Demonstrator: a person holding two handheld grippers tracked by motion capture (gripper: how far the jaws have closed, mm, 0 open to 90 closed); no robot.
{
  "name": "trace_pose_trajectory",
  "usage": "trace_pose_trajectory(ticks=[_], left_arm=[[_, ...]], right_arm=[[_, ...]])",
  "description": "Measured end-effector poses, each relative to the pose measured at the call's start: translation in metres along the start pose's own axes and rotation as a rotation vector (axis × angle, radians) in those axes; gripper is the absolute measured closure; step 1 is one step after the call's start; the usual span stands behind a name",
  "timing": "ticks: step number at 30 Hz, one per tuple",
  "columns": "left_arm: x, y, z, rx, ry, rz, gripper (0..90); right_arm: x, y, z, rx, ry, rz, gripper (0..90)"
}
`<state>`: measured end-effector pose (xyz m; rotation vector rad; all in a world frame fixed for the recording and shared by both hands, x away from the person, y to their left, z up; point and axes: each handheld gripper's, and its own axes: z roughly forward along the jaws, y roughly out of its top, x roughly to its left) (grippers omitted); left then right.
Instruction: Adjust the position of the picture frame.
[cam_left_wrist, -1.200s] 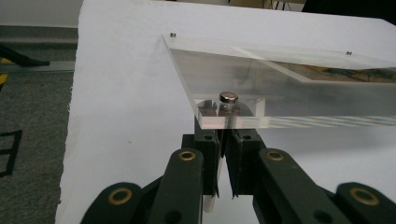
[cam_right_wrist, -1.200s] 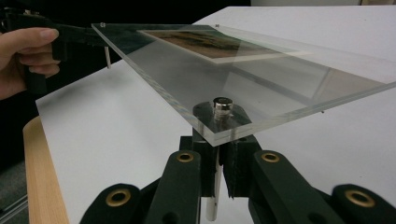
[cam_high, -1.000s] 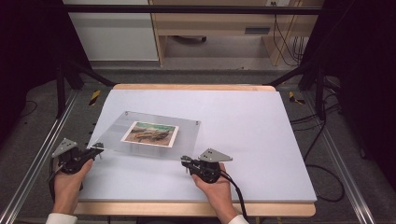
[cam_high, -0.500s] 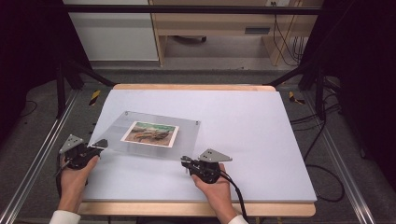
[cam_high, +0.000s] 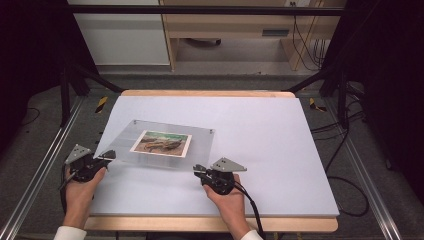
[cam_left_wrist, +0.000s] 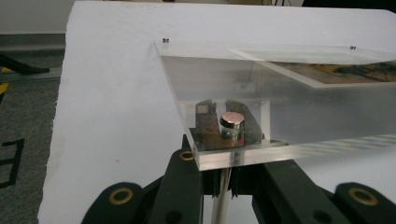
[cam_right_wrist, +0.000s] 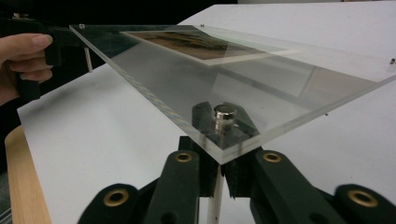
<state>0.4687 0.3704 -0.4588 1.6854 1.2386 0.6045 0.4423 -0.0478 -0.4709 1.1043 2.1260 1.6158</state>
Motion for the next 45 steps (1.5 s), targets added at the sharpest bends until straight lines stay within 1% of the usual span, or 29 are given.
trace_pose_trajectory(ticks=[2, 5, 6, 9, 11, 14, 18, 20, 24, 26, 27, 29, 34, 43, 44, 45], left_arm=[[-0.001, 0.000, -0.001, -0.007, -0.005, 0.004, 83.2], [-0.004, 0.001, -0.006, -0.030, -0.032, -0.009, 83.3], [-0.006, 0.001, -0.007, -0.036, -0.032, -0.010, 83.3], [-0.016, 0.004, -0.014, -0.056, -0.025, -0.004, 83.6], [-0.020, 0.005, -0.017, -0.055, -0.018, 0.006, 83.7], [-0.028, 0.008, -0.020, -0.053, -0.005, 0.012, 83.7], [-0.032, 0.010, -0.021, -0.054, -0.005, 0.004, 83.8], [-0.036, 0.012, -0.022, -0.064, -0.008, -0.002, 83.8], [-0.044, 0.016, -0.023, -0.085, -0.001, 0.005, 83.8], [-0.049, 0.017, -0.023, -0.094, -0.002, 0.007, 83.8], [-0.050, 0.017, -0.023, -0.097, -0.001, 0.007, 83.8], [-0.055, 0.019, -0.023, -0.105, 0.001, 0.017, 83.8], [-0.065, 0.022, -0.020, -0.117, 0.003, 0.019, 83.8], [-0.082, 0.027, -0.014, -0.134, -0.003, 0.026, 83.8], [-0.084, 0.028, -0.013, -0.135, -0.003, 0.028, 83.8], [-0.085, 0.028, -0.012, -0.136, -0.009, 0.021, 83.8]], right_arm=[[0.000, 0.001, -0.001, 0.001, -0.010, -0.004, 84.7], [-0.001, 0.003, -0.004, 0.001, -0.013, -0.001, 84.6], [-0.001, 0.005, -0.006, 0.000, -0.024, -0.008, 84.3], [-0.002, 0.012, -0.011, 0.003, -0.056, -0.043, 83.5], [-0.003, 0.017, -0.015, 0.001, -0.069, -0.058, 83.0], [-0.004, 0.022, -0.021, -0.005, -0.090, -0.094, 82.4], [-0.006, 0.026, -0.025, -0.012, -0.088, -0.099, 82.2], [-0.007, 0.029, -0.029, -0.018, -0.088, -0.101, 82.3], [-0.011, 0.032, -0.035, -0.028, -0.090, -0.108, 82.5], [-0.012, 0.034, -0.038, -0.034, -0.098, -0.109, 82.5], [-0.013, 0.035, -0.040, -0.036, -0.107, -0.117, 82.4], [-0.016, 0.037, -0.045, -0.048, -0.120, -0.115, 82.6], [-0.021, 0.038, -0.050, -0.055, -0.125, -0.113, 82.8], [-0.032, 0.040, -0.064, -0.071, -0.143, -0.092, 83.2], [-0.035, 0.040, -0.068, -0.070, -0.147, -0.093, 83.2], [-0.035, 0.040, -0.068, -0.070, -0.147, -0.093, 83.2]])
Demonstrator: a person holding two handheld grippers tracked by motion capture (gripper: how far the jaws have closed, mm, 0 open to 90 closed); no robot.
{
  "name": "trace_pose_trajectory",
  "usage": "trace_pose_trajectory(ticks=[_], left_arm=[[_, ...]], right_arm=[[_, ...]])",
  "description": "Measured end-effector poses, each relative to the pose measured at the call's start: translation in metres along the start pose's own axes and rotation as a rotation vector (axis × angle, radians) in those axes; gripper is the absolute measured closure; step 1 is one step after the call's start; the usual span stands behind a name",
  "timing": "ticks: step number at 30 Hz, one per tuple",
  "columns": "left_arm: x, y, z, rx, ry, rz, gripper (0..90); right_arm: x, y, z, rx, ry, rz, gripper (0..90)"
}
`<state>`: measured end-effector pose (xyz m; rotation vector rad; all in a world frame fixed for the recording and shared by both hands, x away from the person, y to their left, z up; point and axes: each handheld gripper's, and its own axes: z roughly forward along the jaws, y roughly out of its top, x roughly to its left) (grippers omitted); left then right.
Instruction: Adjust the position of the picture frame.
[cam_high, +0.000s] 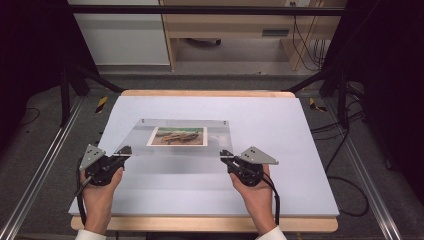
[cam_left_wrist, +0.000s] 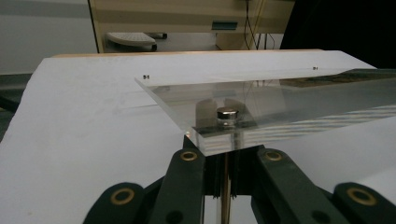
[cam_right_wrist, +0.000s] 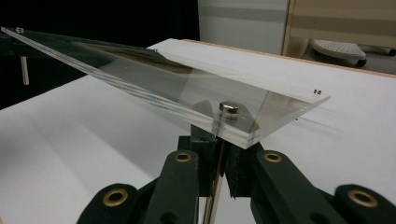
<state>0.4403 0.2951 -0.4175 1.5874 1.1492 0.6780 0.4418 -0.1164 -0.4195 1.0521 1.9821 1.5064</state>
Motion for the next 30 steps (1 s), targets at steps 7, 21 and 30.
trace_pose_trajectory(ticks=[7, 21, 30], left_arm=[[-0.015, 0.003, 0.009, -0.009, -0.023, 0.006, 83.8], [-0.037, 0.009, 0.010, -0.035, -0.041, 0.011, 83.8], [-0.056, 0.011, 0.028, -0.043, -0.060, 0.030, 83.8]], right_arm=[[-0.016, 0.002, -0.012, -0.014, -0.001, 0.028, 83.7], [-0.029, 0.003, -0.031, -0.026, -0.036, 0.025, 83.8], [-0.045, 0.001, -0.044, -0.042, -0.072, 0.032, 84.1]])
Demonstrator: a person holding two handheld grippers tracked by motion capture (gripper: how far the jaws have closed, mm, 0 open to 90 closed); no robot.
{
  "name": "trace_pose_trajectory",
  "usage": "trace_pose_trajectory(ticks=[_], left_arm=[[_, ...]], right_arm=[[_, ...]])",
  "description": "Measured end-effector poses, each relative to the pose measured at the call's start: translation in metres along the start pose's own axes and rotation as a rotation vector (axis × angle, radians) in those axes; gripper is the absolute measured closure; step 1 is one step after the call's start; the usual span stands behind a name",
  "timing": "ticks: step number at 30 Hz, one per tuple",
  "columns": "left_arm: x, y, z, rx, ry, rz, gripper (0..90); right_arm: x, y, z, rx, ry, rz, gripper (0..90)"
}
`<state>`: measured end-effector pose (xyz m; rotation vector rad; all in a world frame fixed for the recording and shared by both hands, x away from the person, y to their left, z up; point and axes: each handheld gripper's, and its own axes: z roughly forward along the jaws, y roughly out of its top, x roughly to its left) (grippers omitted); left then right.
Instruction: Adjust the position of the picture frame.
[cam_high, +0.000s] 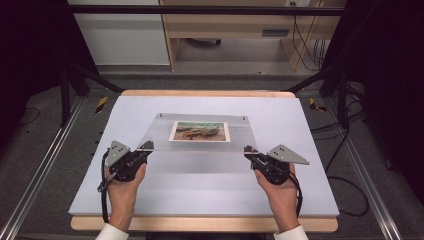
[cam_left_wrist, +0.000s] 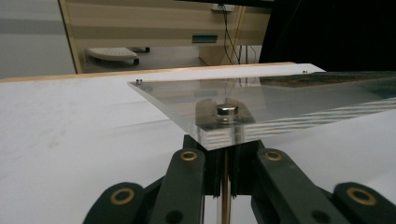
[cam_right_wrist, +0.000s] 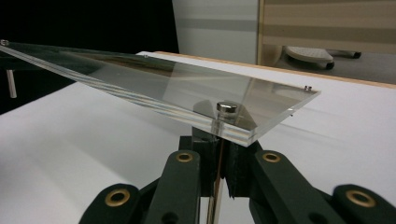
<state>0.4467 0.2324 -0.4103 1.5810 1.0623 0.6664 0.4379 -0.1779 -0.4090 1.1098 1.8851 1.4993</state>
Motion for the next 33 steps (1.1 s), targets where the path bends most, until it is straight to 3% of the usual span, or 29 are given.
trace_pose_trajectory(ticks=[9, 33], left_arm=[[-0.010, -0.006, 0.006, 0.004, -0.007, 0.001, 83.7], [-0.026, -0.009, 0.018, 0.006, -0.022, 0.008, 83.7]], right_arm=[[-0.008, -0.003, -0.009, 0.010, -0.024, -0.013, 83.9], [-0.024, -0.012, -0.015, 0.032, -0.055, 0.010, 83.9]])
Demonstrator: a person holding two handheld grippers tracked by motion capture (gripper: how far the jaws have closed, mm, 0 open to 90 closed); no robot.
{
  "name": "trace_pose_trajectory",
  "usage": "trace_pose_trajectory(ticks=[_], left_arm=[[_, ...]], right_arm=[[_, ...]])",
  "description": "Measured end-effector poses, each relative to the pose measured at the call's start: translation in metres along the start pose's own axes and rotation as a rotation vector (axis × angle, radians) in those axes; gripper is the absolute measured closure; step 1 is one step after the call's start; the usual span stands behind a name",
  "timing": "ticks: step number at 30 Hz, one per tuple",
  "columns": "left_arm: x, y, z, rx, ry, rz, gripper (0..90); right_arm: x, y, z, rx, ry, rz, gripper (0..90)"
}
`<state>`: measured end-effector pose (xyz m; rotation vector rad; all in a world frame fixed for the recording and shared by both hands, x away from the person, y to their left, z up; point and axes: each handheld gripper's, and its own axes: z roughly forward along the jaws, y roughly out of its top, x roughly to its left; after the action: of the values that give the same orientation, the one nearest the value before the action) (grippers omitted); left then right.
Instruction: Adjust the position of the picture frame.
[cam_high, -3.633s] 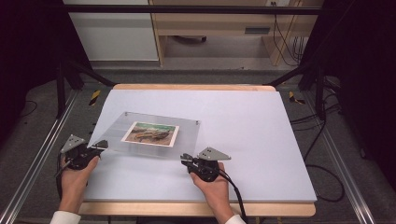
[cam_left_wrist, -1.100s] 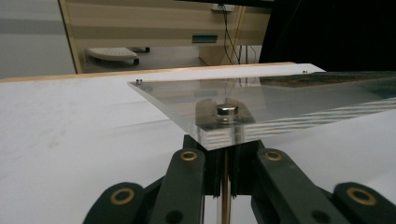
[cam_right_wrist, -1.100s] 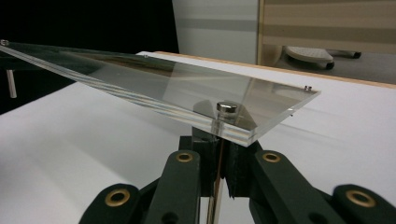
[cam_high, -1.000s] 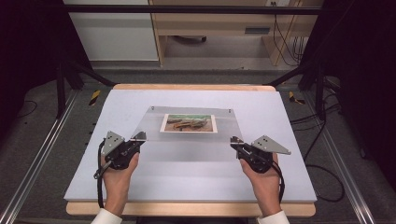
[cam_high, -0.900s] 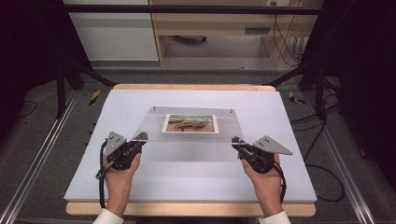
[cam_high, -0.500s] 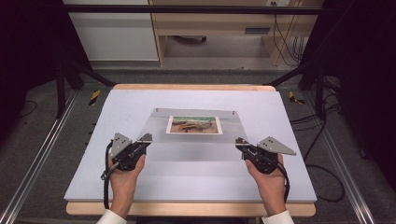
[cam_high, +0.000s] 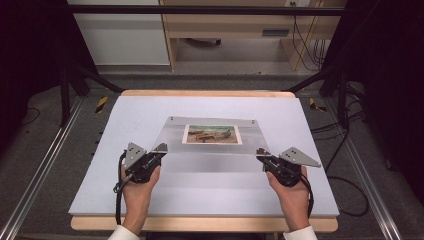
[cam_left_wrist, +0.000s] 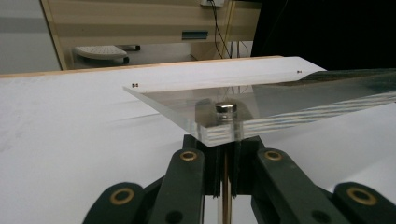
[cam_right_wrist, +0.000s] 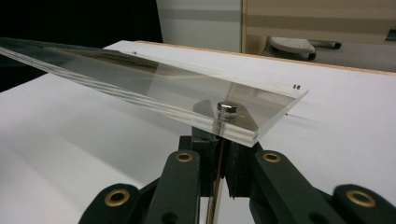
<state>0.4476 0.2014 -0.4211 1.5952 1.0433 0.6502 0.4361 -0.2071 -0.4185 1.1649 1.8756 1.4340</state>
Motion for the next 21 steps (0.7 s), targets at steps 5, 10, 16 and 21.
trace_pose_trajectory(ticks=[5, 10, 16, 21], left_arm=[[-0.003, -0.001, 0.001, 0.005, -0.001, 0.004, 83.7], [-0.003, -0.008, 0.007, 0.021, -0.009, -0.004, 83.6], [-0.003, -0.017, 0.013, 0.044, -0.012, -0.015, 83.6], [-0.003, -0.021, 0.015, 0.052, -0.013, -0.015, 83.4]], right_arm=[[-0.003, -0.002, -0.001, 0.007, -0.004, 0.001, 83.8], [-0.006, -0.006, 0.000, 0.027, -0.009, 0.005, 83.8], [-0.011, -0.013, 0.005, 0.060, -0.008, 0.014, 83.7], [-0.014, -0.016, 0.007, 0.075, -0.008, 0.023, 83.9]])
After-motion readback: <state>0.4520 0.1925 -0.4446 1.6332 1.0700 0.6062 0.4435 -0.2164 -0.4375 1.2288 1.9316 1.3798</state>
